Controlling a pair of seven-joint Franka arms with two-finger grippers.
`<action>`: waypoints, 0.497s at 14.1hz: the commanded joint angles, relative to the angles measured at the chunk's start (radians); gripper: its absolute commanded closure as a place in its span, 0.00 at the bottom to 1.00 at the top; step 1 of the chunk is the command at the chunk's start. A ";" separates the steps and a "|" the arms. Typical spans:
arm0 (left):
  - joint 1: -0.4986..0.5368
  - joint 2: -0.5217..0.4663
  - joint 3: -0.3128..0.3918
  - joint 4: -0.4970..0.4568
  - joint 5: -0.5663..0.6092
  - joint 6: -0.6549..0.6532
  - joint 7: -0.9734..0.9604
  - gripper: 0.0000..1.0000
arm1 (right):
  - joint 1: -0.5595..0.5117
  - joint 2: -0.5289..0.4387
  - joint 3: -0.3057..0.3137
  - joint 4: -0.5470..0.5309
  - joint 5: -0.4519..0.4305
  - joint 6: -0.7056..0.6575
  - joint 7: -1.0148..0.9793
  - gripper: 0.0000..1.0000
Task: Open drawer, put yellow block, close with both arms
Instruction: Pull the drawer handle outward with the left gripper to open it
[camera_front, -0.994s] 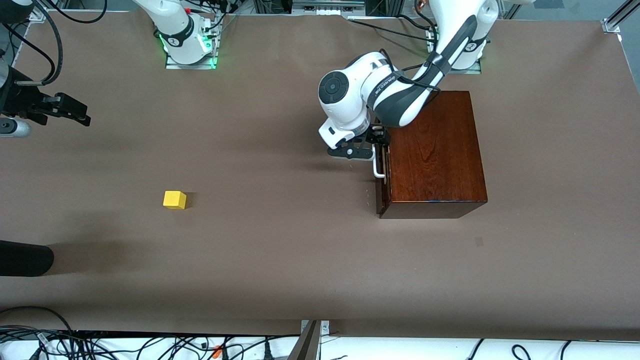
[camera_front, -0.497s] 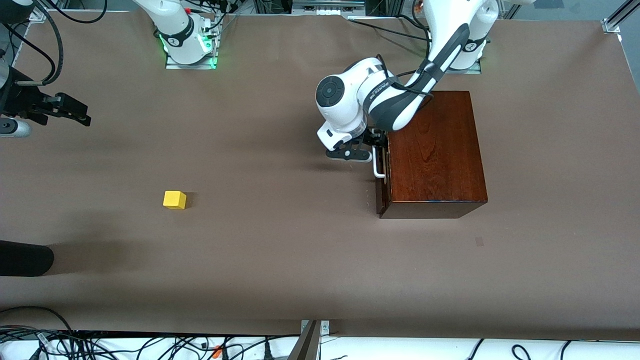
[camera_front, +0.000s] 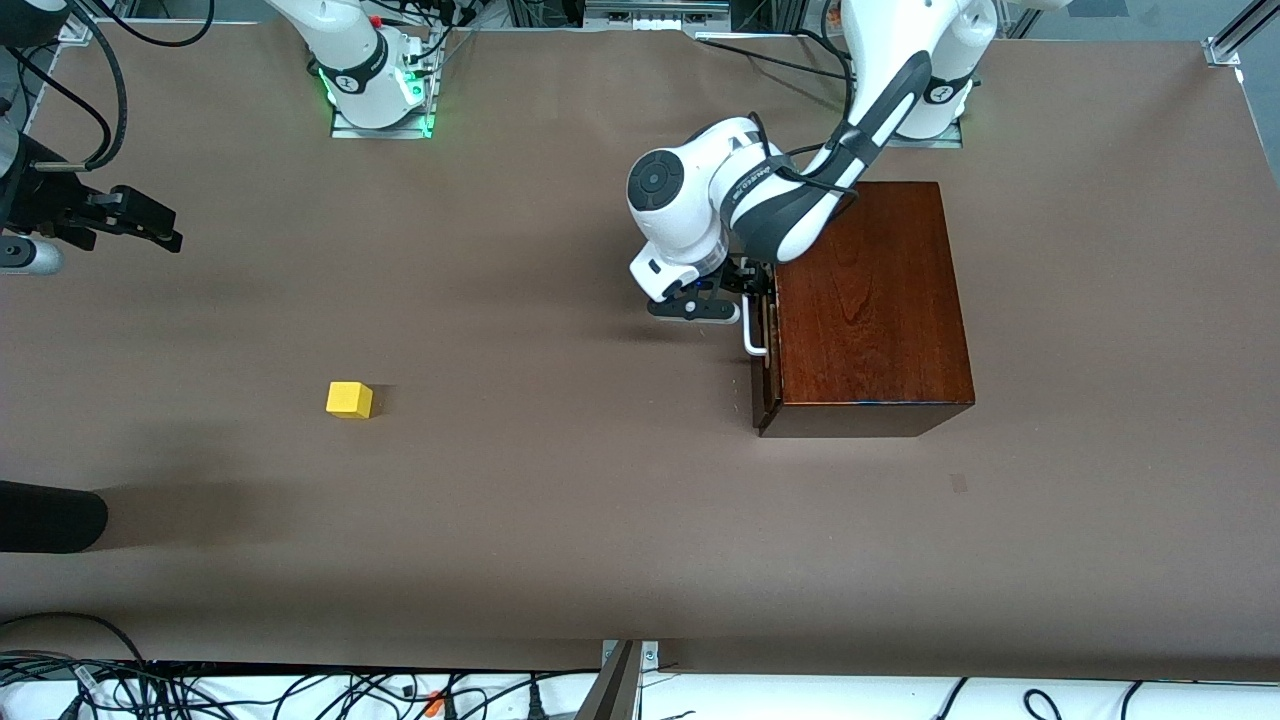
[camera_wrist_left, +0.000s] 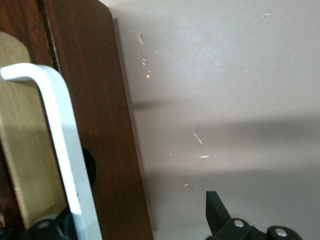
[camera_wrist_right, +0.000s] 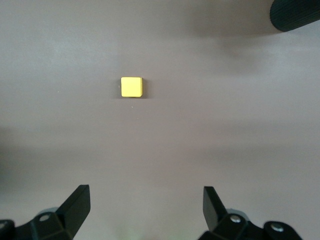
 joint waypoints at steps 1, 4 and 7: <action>-0.029 0.028 -0.005 0.010 0.017 0.074 -0.057 0.00 | -0.009 -0.010 0.008 -0.007 0.003 0.004 -0.011 0.00; -0.029 0.036 -0.005 0.027 0.005 0.095 -0.060 0.00 | -0.009 -0.010 0.007 -0.007 0.003 0.004 -0.011 0.00; -0.047 0.063 -0.008 0.087 0.001 0.096 -0.063 0.00 | -0.007 -0.010 0.008 -0.007 0.003 0.004 -0.011 0.00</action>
